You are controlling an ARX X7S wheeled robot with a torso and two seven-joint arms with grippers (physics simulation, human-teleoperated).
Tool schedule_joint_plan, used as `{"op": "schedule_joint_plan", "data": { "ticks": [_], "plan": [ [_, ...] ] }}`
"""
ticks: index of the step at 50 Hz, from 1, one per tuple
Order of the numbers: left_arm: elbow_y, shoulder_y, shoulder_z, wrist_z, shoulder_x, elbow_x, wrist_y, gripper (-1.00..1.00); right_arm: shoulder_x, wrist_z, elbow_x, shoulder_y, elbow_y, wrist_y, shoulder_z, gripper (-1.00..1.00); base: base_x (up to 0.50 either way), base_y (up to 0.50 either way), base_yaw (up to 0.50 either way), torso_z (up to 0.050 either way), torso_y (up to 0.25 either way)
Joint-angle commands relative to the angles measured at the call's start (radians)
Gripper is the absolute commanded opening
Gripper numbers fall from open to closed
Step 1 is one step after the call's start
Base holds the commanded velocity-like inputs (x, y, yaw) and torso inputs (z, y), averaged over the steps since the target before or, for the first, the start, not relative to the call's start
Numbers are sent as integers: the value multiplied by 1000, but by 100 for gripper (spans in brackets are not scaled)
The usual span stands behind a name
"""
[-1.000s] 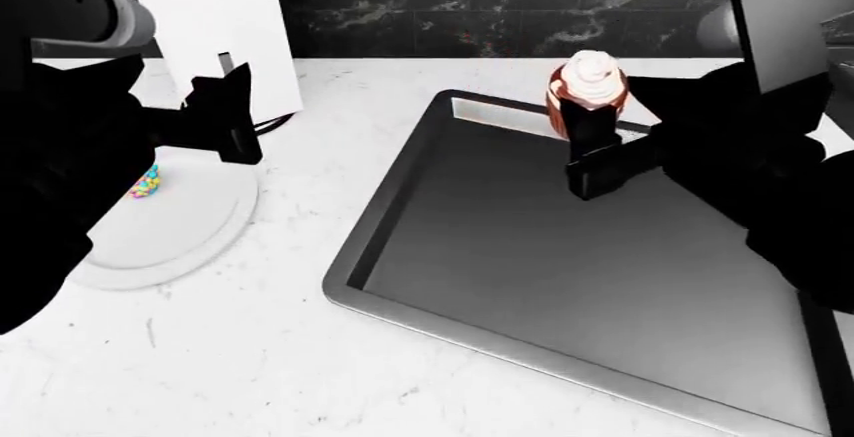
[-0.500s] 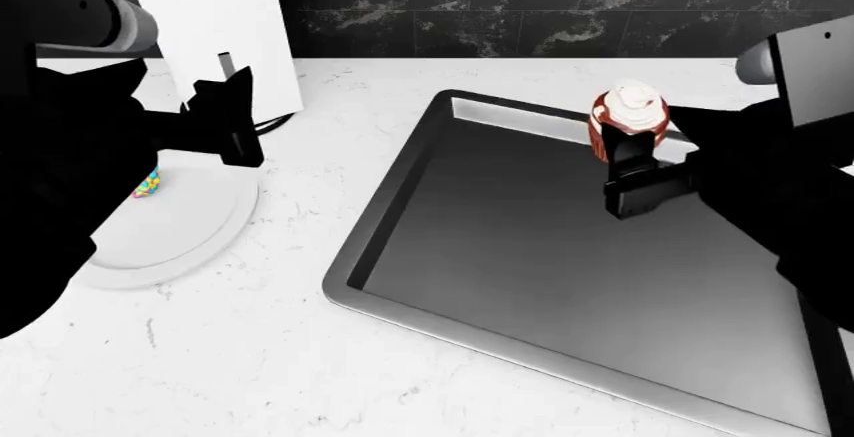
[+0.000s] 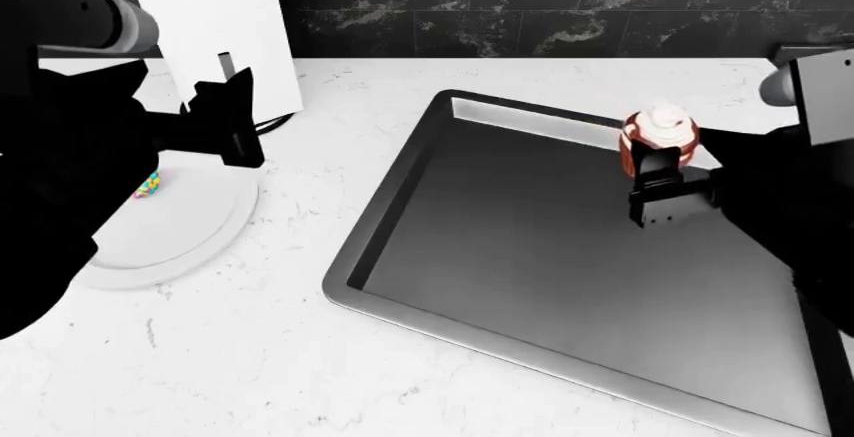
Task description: Move the dessert items from the plate to the tray.
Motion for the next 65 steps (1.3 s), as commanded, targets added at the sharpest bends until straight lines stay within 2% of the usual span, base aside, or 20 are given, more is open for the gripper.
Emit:
{"op": "schedule_joint_plan", "data": {
  "ticks": [1,21,22,36,52,58,65],
  "plan": [
    [0,13,-1,6,-4,7,8,100,13,-1,-20,-23,13,-10,-2,-100,0,0,0,0,0],
    [-5,8,11,8,-2,12,7,100,4,-1,-9,-60,30,-32,-10,-100,0,0,0,0,0],
    [-6,6,11,8,-2,12,7,100,5,-1,-8,-59,30,-30,-9,100,0,0,0,0,0],
    [-4,-1,10,2,-6,1,5,100,7,1,19,-6,23,24,15,100,0,0,0,0,0],
    [-2,3,6,-3,-16,-7,7,100,-8,14,68,143,15,136,82,100,0,0,0,0,0],
    [-14,-29,11,-47,-35,-53,-33,100,-14,17,85,201,10,180,107,100,0,0,0,0,0],
    [-90,-164,53,-175,-82,-217,-168,100,-23,15,88,231,16,201,122,100,0,0,0,0,0]
  ]
}}
